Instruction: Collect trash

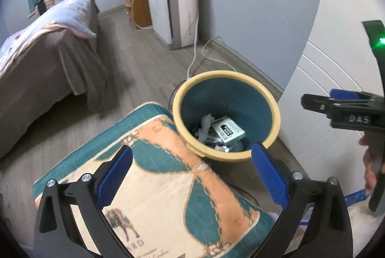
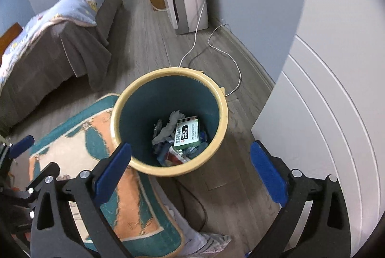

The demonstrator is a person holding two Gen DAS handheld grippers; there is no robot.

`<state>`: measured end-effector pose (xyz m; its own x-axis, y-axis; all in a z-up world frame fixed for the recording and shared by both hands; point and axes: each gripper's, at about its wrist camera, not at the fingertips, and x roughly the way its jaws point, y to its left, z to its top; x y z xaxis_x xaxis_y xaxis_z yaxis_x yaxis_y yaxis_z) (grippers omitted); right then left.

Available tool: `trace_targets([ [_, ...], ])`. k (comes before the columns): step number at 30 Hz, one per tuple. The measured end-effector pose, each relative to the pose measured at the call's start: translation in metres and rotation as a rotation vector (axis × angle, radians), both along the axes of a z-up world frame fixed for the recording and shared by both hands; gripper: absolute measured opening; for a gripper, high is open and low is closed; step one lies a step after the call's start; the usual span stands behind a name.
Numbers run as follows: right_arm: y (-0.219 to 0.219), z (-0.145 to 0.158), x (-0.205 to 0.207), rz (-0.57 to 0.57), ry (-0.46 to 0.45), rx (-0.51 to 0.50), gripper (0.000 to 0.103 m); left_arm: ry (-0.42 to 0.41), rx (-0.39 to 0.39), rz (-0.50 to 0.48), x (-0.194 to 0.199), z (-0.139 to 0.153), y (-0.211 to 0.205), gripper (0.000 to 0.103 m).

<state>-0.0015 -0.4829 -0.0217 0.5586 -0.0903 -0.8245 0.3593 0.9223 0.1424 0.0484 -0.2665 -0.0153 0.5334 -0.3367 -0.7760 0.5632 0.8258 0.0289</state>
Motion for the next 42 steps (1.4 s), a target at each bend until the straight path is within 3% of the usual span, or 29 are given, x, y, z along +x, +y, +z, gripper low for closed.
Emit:
trace_targets([
  [7,0.016,0.013,-0.021,0.019,-0.033,-0.053,0.097,0.054,-0.079,0.07,-0.018,0.006,0.02,0.098],
  [16,0.032,0.021,-0.023,0.064,-0.075,-0.102,0.097,-0.066,-0.011,0.059,-0.021,0.012,0.027,0.098],
  [42,0.043,0.022,-0.021,0.068,-0.066,-0.136,0.097,-0.053,-0.027,0.044,-0.021,0.015,0.041,0.098],
])
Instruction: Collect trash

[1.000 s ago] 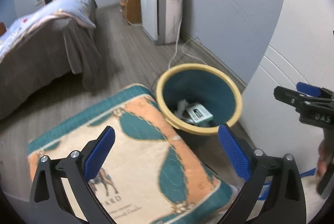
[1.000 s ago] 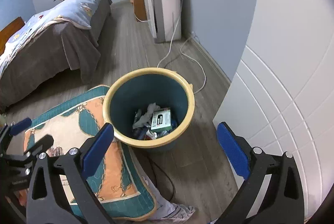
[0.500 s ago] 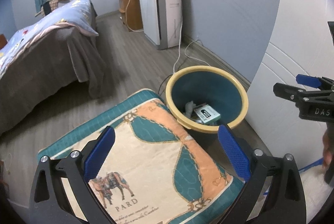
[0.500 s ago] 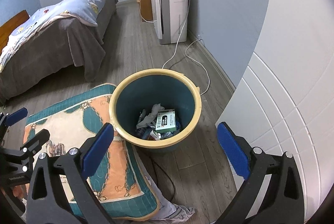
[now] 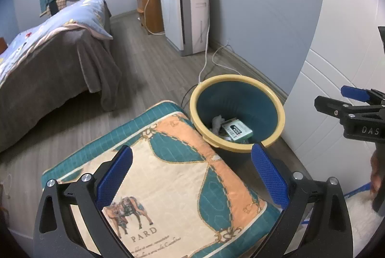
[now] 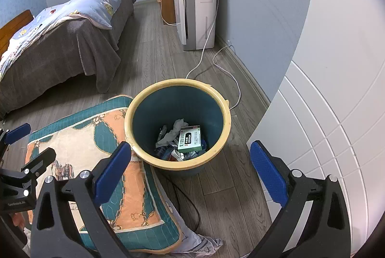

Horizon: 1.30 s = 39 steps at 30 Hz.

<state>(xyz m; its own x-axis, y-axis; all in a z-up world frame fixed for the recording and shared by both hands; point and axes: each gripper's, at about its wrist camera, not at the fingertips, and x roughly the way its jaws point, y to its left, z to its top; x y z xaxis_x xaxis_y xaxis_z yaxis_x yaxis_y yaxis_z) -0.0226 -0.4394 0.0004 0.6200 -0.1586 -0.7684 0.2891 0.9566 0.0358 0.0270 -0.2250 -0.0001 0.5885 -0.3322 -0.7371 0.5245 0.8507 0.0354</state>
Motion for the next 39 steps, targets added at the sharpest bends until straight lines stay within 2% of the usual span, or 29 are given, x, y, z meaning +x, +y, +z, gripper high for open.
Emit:
trace_targets([
  [39,0.0027,-0.0046,-0.0023,0.01,0.009,-0.008,0.097,-0.006,0.006,-0.009,-0.0013,-0.0003,-0.0018,0.098],
])
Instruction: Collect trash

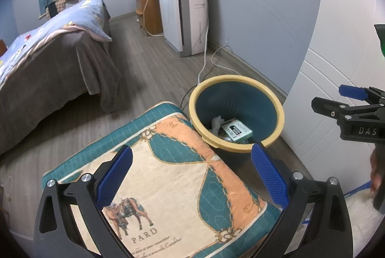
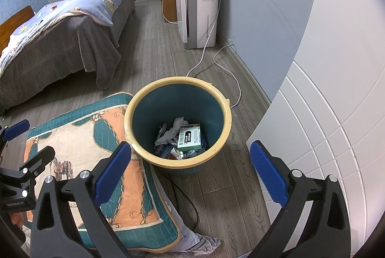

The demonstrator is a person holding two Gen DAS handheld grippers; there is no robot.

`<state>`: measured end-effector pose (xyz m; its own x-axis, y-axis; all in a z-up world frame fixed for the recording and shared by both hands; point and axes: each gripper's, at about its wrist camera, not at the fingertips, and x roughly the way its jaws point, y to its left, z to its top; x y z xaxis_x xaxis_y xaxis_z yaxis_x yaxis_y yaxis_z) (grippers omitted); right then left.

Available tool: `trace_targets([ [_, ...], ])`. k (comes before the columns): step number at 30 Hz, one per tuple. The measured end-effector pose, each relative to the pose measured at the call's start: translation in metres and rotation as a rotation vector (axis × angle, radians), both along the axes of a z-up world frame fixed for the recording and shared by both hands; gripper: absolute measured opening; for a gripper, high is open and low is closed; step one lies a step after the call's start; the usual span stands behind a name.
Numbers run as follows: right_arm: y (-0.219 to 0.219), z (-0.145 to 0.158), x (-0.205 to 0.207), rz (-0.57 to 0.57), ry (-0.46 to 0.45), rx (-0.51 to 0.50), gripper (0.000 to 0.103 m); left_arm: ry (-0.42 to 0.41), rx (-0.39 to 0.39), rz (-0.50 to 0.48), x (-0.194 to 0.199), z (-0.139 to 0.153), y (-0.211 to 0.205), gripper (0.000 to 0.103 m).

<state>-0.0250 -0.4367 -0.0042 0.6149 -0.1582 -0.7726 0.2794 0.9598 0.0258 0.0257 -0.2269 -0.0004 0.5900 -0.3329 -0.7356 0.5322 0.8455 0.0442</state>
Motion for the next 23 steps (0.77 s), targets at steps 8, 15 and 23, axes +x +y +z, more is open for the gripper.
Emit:
trace_targets([
  [8,0.0002,0.0004,0.0003,0.0,0.002,0.001,0.097,-0.006,0.0,-0.005,-0.0016,0.0006,0.0002,0.098],
  [15,-0.0018,-0.0029,-0.0001,0.001,0.007,0.002,0.097,-0.006,-0.003,-0.032,-0.0034,0.0016,0.0007,0.098],
  [23,-0.0056,-0.0058,0.0051,-0.027,0.039,0.048,0.097,0.018,-0.005,-0.029,0.0,0.0051,0.0045,0.098],
])
